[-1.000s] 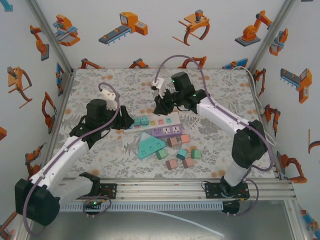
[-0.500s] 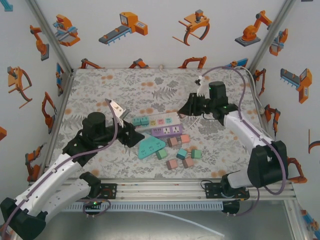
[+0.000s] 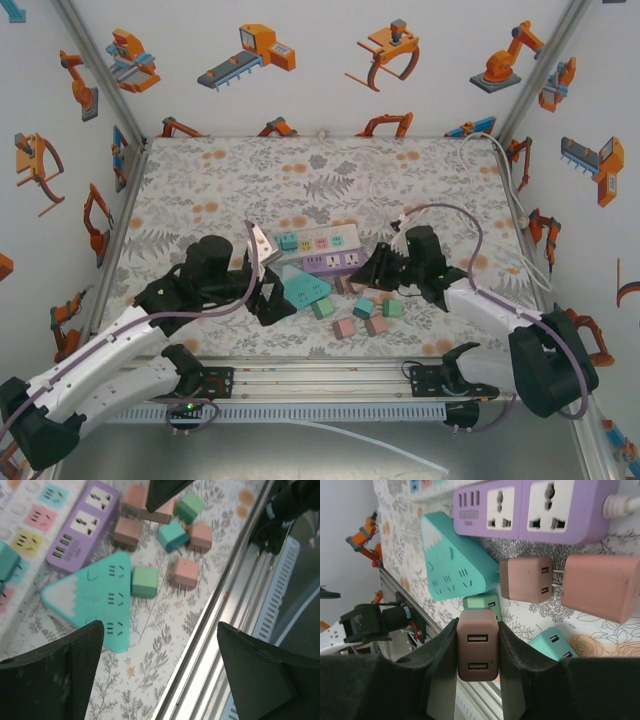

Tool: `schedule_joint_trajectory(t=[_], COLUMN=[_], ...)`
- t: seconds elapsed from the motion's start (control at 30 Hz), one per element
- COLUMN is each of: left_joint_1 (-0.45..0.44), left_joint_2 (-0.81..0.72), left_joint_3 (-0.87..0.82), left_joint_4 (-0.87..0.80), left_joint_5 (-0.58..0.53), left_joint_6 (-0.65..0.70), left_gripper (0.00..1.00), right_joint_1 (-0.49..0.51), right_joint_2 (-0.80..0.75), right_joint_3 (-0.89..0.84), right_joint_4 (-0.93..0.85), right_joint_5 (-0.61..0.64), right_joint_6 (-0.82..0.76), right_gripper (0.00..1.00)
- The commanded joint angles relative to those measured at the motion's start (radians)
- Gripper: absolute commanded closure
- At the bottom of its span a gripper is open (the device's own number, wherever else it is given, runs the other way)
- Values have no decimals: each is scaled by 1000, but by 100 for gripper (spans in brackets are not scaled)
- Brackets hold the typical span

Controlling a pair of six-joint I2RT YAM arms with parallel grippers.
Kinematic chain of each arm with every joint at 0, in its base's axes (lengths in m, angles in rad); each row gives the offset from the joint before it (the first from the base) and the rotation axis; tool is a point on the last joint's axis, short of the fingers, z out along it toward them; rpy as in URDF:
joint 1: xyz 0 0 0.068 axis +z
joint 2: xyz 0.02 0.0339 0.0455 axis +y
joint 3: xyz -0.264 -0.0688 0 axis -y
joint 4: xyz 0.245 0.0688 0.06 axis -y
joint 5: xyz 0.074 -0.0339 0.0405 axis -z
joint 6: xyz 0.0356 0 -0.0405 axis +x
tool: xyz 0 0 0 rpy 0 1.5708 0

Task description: Pull the plug off the socket

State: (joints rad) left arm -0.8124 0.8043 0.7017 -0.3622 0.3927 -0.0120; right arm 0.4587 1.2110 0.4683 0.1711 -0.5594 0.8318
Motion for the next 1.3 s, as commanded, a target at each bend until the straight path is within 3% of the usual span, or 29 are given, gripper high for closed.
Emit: schedule_joint_trajectory(t=[0.0,0.4,0.8,1.27], left_joint_1=[-24,-58,-60,-60], left_joint_2=[21,72,63,57], left_joint_3=[51,68,55,45], left_joint_4=[-80,-106,-104,-96], left_joint_5=[2,-58,-98,-154], left_joint_6=[75,102,99,92], left_gripper=[12,8,8,8], right_joint_1=[36,99,139,144], right_joint_2=[47,168,222,128], right_joint_3=[-7,-33,-35,-18], right_joint_4=[131,160,147,-40], right_joint_5=[15,57,130,242], right_joint_6=[25,-49,-103,-189], right_gripper=[83,77,56,46])
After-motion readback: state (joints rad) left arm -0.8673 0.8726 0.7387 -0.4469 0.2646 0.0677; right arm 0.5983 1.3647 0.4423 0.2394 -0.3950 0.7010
